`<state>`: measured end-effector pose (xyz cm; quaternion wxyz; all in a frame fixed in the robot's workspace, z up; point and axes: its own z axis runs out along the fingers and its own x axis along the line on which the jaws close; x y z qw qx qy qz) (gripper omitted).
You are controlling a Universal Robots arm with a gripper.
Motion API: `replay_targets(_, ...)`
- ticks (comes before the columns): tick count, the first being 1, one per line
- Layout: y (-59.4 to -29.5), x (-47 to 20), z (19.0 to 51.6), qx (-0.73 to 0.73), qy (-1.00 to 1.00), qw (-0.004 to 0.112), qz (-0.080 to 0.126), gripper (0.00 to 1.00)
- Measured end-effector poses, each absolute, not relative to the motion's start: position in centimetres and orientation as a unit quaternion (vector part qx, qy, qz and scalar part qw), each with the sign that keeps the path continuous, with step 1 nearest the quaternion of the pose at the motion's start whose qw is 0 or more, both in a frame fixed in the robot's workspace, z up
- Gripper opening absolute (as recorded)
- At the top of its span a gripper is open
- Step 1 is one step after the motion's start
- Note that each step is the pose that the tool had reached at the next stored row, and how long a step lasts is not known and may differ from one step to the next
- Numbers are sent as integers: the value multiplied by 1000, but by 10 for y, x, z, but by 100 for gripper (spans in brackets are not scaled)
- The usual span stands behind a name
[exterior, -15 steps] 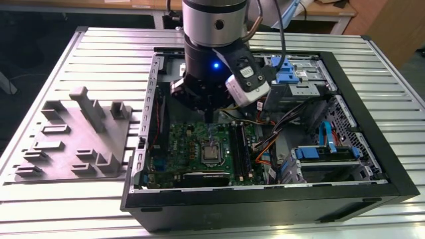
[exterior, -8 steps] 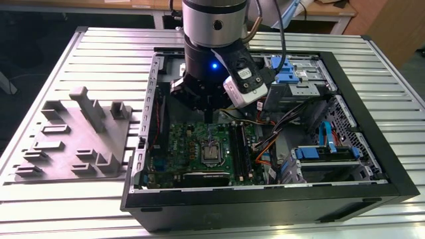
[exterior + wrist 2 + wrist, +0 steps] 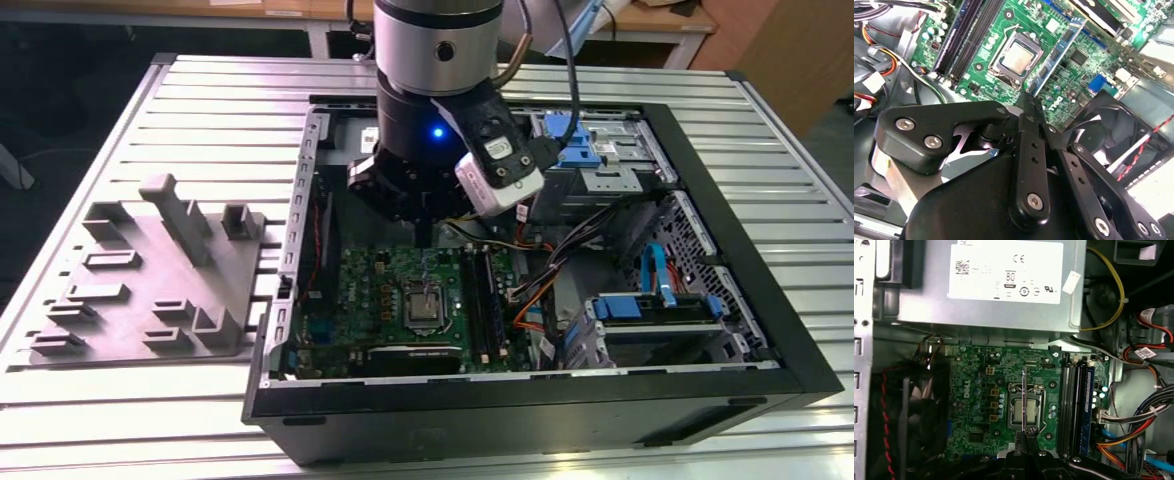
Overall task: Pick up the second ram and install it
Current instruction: 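Insert the second ram into the second slot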
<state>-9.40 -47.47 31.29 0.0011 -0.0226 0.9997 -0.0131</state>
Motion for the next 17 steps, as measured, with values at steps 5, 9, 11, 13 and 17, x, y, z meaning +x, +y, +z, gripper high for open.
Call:
replay_targets(5, -475, -84, 313, -23, 1000, 1, -13, 11)
replay_targets(9, -475, -79, 313, -23, 1000, 1, -11, 11)
replay_targets(11, -475, -79, 313, -23, 1000, 1, -8, 11)
replay_targets(13, -475, -79, 313, -23, 1000, 1, -5, 11)
replay_targets(17, -475, -79, 312, -23, 1000, 1, -4, 11)
